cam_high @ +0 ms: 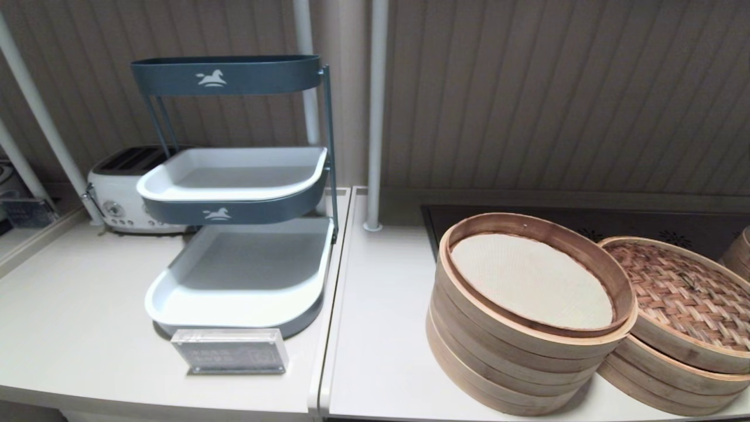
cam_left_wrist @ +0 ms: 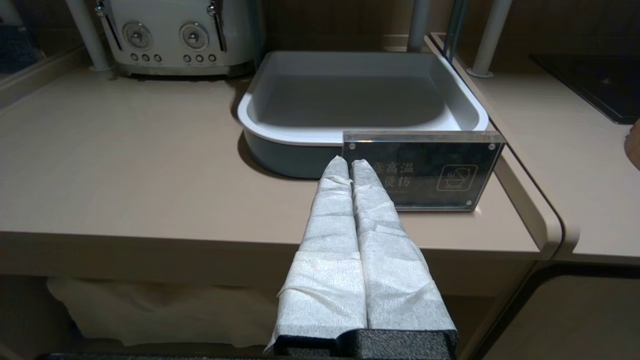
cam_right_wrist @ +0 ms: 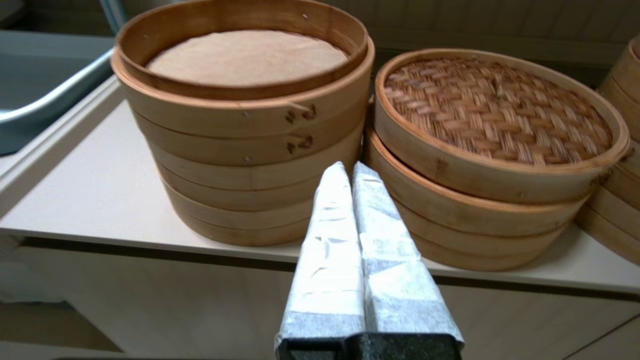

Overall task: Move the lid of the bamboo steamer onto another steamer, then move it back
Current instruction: Pick up the steamer

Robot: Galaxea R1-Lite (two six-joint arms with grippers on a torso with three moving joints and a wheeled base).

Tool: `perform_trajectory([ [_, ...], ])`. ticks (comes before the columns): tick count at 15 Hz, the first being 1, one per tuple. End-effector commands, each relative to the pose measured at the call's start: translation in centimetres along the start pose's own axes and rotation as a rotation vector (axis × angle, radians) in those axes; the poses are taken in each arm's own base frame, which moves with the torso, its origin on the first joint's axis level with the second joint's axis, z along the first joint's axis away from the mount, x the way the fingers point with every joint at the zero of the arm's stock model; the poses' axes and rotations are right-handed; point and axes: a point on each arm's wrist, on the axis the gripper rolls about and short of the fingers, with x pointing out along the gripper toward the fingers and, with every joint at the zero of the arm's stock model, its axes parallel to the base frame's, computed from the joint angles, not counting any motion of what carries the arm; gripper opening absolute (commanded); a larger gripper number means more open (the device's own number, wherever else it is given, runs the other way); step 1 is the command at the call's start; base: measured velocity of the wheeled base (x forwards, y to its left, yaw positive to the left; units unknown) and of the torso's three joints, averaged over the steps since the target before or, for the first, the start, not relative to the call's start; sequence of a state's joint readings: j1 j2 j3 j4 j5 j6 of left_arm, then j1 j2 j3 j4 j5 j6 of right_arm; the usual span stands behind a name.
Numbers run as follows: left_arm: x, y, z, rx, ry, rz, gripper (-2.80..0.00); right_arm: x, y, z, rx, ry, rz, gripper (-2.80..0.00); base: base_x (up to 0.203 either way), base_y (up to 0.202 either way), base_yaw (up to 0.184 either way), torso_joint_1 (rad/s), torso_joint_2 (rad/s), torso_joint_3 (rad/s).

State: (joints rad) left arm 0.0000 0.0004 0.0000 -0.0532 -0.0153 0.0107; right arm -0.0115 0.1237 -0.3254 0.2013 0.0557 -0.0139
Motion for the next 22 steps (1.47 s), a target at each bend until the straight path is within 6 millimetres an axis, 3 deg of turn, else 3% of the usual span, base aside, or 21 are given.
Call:
perform_trajectory([
  [1, 0.2, 0.0, -0.8, 0.000, 0.027, 0.000, -2.80, 1.5, -0.1, 3.6, 0.004, 0.058, 0.007, -2.80, 0.000, 0.000, 0.000, 0.000, 0.00, 0.000],
  [3, 0.2, 0.0, -0.8, 0.000, 0.027, 0.000, -2.80, 3.6, -0.3, 6.9, 0.010, 0.115, 0.009, -2.80, 0.000, 0.000, 0.000, 0.000, 0.00, 0.000],
  [7, 0.2, 0.0, -0.8, 0.000, 0.027, 0.000, -2.80, 9.5, -0.8, 13.7, 0.082, 0.262, -0.019, -2.80, 0.000, 0.000, 0.000, 0.000, 0.00, 0.000],
  [10, 0.2, 0.0, -0.8, 0.000, 0.027, 0.000, -2.80, 15.5, -2.0, 16.3, 0.176, 0.435, -0.096, -2.80, 0.000, 0.000, 0.000, 0.000, 0.00, 0.000],
  [14, 0.2, 0.0, -0.8, 0.000, 0.027, 0.000, -2.80, 22.1, -6.8, 16.6, 0.288, 0.625, -0.311, -2.80, 0.000, 0.000, 0.000, 0.000, 0.00, 0.000],
  [18, 0.2, 0.0, -0.8, 0.000, 0.027, 0.000, -2.80, 25.8, -11.0, 14.3, 0.319, 0.789, -0.406, -2.80, 0.000, 0.000, 0.000, 0.000, 0.00, 0.000],
  [22, 0.2, 0.0, -0.8, 0.000, 0.027, 0.000, -2.80, 28.6, -13.3, 11.9, 0.328, 0.877, -0.422, -2.80, 0.000, 0.000, 0.000, 0.000, 0.00, 0.000],
])
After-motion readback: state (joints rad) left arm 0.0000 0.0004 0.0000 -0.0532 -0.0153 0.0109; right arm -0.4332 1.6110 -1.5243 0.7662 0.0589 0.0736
